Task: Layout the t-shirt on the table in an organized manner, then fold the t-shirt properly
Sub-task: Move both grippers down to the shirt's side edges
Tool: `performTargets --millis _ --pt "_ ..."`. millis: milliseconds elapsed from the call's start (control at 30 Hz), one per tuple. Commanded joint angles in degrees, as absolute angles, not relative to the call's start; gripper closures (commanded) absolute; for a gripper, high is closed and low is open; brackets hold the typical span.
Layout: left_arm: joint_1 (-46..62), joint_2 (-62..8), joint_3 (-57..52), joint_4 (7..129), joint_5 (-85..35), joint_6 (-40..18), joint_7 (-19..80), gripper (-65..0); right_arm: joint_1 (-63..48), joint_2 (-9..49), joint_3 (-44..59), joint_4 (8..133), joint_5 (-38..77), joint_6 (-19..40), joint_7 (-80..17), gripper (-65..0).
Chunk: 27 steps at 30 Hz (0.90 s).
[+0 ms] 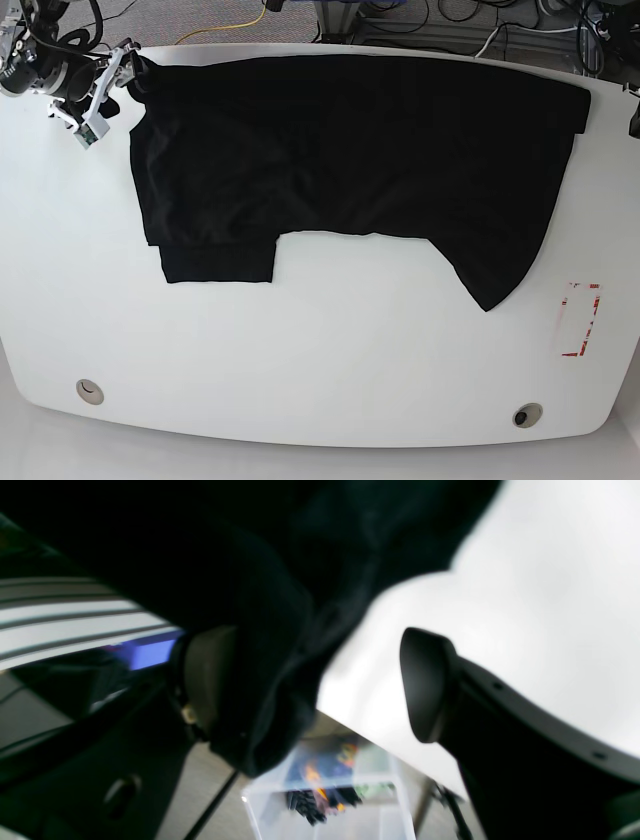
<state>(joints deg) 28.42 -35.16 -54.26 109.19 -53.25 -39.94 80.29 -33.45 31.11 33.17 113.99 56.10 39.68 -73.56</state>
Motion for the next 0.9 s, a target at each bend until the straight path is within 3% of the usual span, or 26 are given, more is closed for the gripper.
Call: performTargets --millis 0,667,867 --pt "28.26 -36.88 -55.52 109.76 -53.41 -40.00 80.00 -23.1 -33.36 32.92 33.71 114.95 61.05 40.00 -74.42 -46.0" --pt "26.24 -37.58 -55.78 109.76 -53.41 -40.00 80.00 -23.1 -37.23 33.36 35.21 114.86 76.44 40.00 -76.44 -46.0" --pt "26.15 -37.58 -55.78 109.76 -53.41 -40.00 80.00 -23.1 -35.30 33.27 37.05 114.77 75.47 40.00 -76.35 -45.5"
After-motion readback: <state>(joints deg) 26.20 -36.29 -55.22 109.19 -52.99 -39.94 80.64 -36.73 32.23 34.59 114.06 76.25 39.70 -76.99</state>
